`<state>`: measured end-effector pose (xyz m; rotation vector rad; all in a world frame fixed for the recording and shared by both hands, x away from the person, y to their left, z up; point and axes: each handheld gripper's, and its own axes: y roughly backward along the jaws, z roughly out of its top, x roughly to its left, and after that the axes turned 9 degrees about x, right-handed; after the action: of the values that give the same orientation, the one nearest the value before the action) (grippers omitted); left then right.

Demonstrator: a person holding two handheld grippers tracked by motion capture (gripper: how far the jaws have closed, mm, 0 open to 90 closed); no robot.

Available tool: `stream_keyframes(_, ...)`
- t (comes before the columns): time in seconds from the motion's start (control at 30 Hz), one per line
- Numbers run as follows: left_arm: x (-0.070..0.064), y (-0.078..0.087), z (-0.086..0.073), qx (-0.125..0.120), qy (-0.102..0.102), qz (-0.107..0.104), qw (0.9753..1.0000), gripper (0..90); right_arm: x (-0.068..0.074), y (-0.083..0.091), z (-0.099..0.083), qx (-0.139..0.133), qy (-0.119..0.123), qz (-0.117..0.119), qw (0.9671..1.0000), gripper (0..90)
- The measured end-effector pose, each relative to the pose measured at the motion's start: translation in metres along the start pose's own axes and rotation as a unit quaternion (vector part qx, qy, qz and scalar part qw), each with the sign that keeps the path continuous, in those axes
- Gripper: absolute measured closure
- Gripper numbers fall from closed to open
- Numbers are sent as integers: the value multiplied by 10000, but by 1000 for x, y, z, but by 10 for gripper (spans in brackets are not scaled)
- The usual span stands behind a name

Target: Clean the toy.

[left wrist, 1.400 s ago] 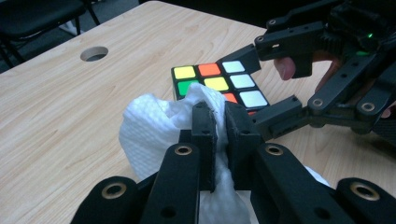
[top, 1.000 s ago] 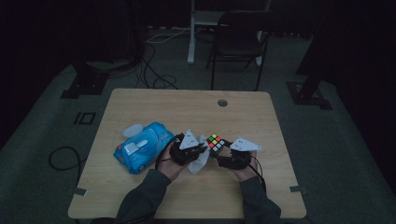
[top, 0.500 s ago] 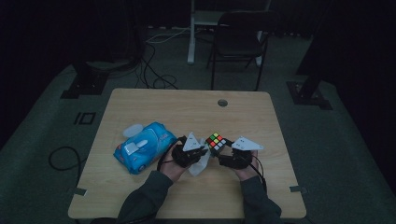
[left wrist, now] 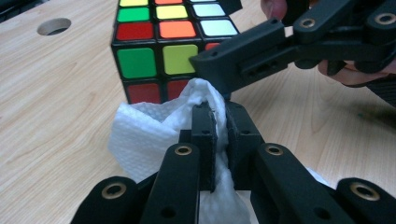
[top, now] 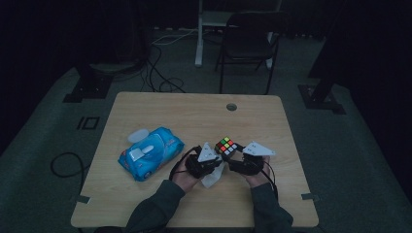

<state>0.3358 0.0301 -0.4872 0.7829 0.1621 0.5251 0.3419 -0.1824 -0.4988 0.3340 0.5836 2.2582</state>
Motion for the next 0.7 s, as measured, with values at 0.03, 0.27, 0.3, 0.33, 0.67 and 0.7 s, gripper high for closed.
stream_keyframes(0.03,-1,-1,0,6,-14,-16,10000,845,0,0,0,1,-9,-5,10000,349)
stream_keyframes(0.27,-8,-5,0,13,-80,-108,9999,845,0,0,0,-9,-24,-9,10000,349)
stream_keyframes(0.3,-9,-5,1,21,-92,-117,9999,845,0,0,0,-6,-23,-8,10000,349)
stream_keyframes(0.33,-9,-5,1,28,-94,-130,9999,845,0,0,0,-6,-14,-8,10000,349)
stream_keyframes(0.67,-4,-3,-1,35,-61,-99,9999,845,1,0,0,-4,8,6,10000,349)
stream_keyframes(0.7,-3,-3,-2,29,-45,-84,10000,845,1,0,0,-4,6,13,10000,349)
